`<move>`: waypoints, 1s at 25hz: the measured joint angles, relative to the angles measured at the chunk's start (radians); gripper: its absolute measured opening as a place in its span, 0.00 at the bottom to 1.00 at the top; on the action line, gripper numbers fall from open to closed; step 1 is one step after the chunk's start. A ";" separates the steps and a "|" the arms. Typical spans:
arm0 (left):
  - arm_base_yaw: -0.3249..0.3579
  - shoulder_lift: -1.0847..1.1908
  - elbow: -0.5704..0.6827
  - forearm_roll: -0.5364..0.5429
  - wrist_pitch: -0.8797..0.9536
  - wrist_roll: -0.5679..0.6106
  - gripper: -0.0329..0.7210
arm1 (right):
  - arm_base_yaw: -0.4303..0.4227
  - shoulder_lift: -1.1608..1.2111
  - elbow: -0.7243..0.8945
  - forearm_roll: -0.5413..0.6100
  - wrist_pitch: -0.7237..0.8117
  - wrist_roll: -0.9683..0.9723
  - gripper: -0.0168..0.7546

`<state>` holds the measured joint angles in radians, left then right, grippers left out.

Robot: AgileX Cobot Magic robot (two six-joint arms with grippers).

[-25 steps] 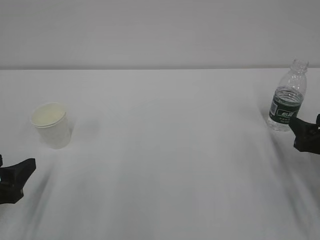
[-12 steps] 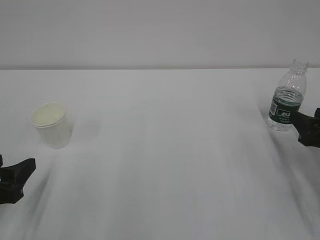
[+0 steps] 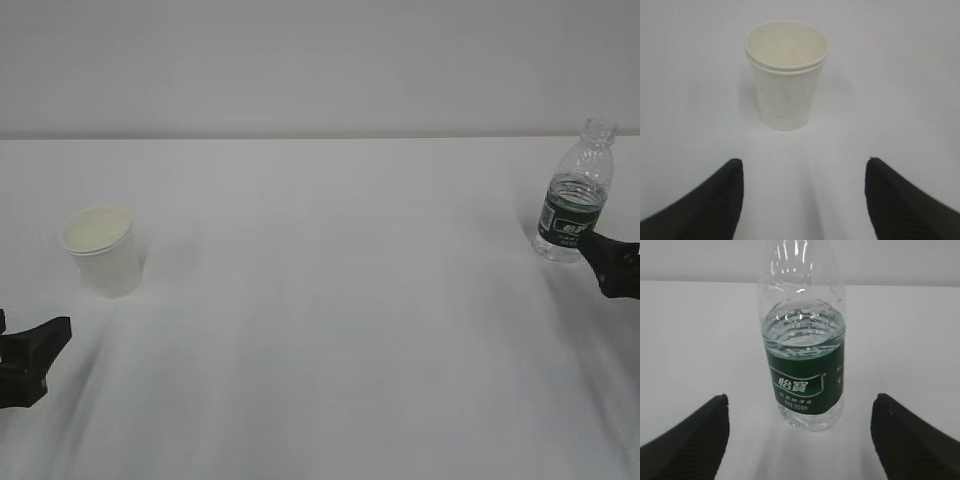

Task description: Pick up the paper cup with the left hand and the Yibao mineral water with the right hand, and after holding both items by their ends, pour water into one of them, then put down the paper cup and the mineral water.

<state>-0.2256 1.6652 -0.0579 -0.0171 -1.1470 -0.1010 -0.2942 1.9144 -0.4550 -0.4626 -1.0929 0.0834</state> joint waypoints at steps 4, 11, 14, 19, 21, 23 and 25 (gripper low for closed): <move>0.000 0.000 0.000 0.000 0.000 0.000 0.75 | 0.000 0.006 0.000 0.003 0.002 -0.035 0.91; 0.000 0.000 -0.002 0.002 0.000 0.000 0.74 | 0.000 0.095 0.000 0.005 -0.044 -0.069 0.91; 0.000 0.000 -0.001 0.002 0.000 0.000 0.74 | 0.000 0.135 -0.011 0.005 -0.044 -0.083 0.91; 0.000 0.000 -0.001 0.002 0.000 0.000 0.74 | 0.000 0.164 -0.043 0.005 -0.046 -0.083 0.91; 0.000 0.000 -0.001 0.004 0.000 0.000 0.74 | 0.000 0.165 -0.057 0.005 -0.046 -0.083 0.91; 0.000 0.000 -0.001 0.004 0.000 0.000 0.74 | 0.000 0.169 -0.066 0.005 -0.047 -0.083 0.90; 0.000 0.000 -0.001 0.004 0.000 0.000 0.74 | 0.000 0.171 -0.073 0.001 -0.047 -0.083 0.90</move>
<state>-0.2256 1.6652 -0.0587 -0.0136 -1.1470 -0.1010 -0.2942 2.0853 -0.5279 -0.4617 -1.1398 0.0000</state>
